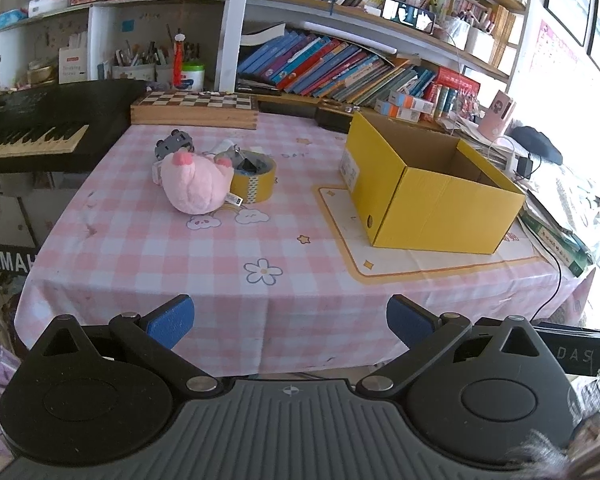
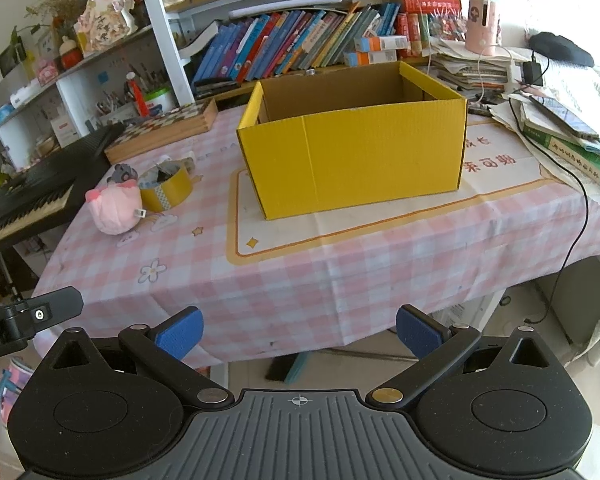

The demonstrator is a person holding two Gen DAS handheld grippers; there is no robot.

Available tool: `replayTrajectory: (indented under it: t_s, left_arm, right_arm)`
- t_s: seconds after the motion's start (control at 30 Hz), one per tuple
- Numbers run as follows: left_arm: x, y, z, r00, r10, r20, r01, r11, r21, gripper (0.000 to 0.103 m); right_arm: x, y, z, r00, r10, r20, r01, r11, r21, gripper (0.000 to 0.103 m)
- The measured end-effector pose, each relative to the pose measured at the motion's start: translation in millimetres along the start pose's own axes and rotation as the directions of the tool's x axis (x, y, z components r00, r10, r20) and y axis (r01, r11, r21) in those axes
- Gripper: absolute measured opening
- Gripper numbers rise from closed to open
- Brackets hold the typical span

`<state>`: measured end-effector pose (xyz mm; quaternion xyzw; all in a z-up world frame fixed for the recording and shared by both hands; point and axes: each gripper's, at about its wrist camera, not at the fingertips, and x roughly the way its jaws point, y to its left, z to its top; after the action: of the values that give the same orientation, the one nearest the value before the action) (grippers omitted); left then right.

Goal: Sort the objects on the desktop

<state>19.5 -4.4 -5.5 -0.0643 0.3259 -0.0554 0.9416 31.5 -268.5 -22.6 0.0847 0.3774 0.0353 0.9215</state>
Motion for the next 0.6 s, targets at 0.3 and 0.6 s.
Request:
replayTrajectory:
  t_s: [0.3, 0.6]
  left_arm:
    - [-2.6, -0.3, -1.0, 1.0, -0.014, -0.003, 0.014, 1.0, 0.013, 0.103]
    - [-4.6, -0.6, 0.9, 1.0, -0.023, 0.012, 0.023, 1.0, 0.018, 0.103]
  right_arm:
    - [-3.1, 5.9, -1.5, 1.0, 0.021, 0.004, -0.021, 1.0, -0.02, 0.103]
    - [-6.0, 7.0, 0.5, 1.0, 0.026, 0.017, -0.026, 0.999, -0.019, 0.103]
